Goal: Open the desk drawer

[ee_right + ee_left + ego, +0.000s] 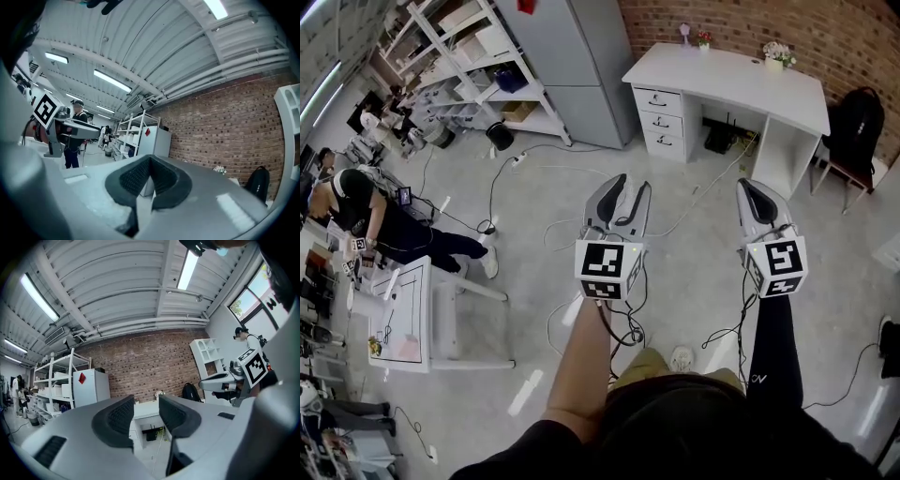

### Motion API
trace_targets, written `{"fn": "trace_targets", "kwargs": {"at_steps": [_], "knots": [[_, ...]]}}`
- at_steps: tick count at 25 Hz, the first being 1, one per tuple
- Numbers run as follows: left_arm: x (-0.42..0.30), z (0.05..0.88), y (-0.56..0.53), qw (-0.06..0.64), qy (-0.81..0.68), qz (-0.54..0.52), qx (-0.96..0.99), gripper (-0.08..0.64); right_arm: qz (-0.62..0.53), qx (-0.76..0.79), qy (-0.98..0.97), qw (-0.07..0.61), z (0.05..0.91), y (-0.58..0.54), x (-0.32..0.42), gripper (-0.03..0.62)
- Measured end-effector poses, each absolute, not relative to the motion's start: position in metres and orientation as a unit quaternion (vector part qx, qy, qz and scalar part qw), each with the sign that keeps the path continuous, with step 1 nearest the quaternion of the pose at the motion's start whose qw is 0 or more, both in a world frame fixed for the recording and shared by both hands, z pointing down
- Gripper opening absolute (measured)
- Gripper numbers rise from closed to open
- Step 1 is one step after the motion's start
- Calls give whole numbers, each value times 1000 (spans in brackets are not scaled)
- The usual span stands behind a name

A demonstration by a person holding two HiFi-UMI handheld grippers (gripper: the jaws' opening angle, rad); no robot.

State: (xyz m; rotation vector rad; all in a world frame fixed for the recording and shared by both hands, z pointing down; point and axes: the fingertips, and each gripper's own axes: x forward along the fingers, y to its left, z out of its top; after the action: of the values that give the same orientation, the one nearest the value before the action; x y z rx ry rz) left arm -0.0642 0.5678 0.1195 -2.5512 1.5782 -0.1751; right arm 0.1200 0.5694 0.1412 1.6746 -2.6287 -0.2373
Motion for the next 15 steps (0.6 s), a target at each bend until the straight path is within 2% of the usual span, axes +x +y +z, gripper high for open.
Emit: {"fn": "trace_targets", "kwargs": {"at_steps": [4,15], "knots": [[-60,124,570,53,513,-52,-855,257,-72,530,-845,7,145,570,120,-2],[-54,127,552,47,510,-44,-858,385,-69,517,-853,4,145,557,116,-2]]}}
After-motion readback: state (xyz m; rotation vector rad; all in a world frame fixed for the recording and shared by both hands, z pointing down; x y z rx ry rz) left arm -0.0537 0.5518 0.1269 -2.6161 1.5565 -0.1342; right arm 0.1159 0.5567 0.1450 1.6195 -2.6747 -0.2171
